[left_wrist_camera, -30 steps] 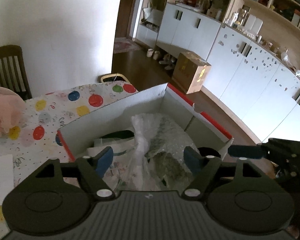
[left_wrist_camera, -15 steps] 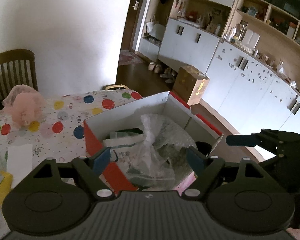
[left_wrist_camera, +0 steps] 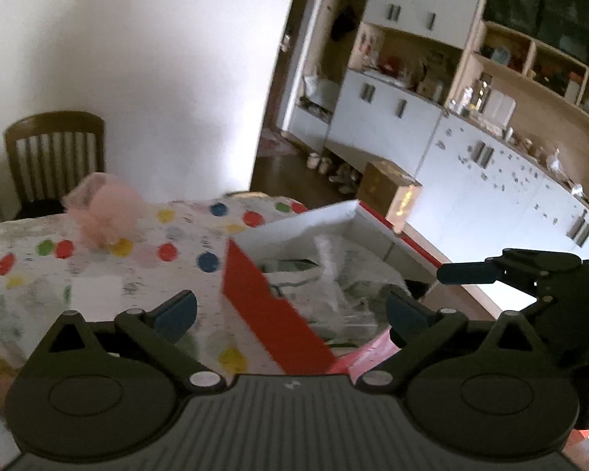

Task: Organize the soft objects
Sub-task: 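Withdraw both tools from the box back toward the table, then grasp the green sponge with the left tool while the right tool grasps the white paper packet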

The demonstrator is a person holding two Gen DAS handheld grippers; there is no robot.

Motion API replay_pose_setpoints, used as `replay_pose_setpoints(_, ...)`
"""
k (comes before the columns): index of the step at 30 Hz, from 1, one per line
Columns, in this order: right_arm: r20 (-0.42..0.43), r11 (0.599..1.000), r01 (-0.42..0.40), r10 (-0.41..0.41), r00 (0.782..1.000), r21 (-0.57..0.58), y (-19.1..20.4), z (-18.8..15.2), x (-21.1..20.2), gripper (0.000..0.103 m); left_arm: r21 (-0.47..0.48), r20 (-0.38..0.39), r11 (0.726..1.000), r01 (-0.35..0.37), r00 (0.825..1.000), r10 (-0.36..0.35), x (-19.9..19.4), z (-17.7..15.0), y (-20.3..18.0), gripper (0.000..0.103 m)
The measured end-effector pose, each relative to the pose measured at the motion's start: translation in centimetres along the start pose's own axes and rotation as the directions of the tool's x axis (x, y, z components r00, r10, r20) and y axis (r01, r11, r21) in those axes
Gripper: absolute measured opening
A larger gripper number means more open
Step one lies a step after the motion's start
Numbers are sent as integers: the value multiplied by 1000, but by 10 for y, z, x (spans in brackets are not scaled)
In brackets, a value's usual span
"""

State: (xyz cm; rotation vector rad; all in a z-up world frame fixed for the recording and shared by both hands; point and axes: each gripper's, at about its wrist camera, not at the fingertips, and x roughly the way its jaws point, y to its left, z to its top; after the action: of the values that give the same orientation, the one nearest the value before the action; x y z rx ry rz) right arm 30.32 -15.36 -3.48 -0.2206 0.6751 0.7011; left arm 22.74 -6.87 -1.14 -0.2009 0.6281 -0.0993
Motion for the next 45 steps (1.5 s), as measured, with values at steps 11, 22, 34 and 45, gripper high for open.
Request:
replay_pose_setpoints(11, 6, 991, -100, 101, 995, -86, 76, 22, 18, 103, 93, 69, 978, -189, 981, 183, -78, -19, 60, 103)
replay_pose_setpoints(22, -79, 966, -194, 183, 980, -168, 140, 54, 64, 103, 27, 63, 938, -346, 937, 344, -143, -51, 159, 103)
replay_pose_setpoints(34, -177, 963, -231, 205, 963, -140, 173, 105, 154, 103, -160, -74, 851, -500, 866, 494, -140, -97, 278, 103)
replay_pose_setpoints(45, -307, 967, -247, 216, 927, -67, 195, 123, 251, 100, -489, -252, 736, -469, 883, 395, -87, -104, 360, 103)
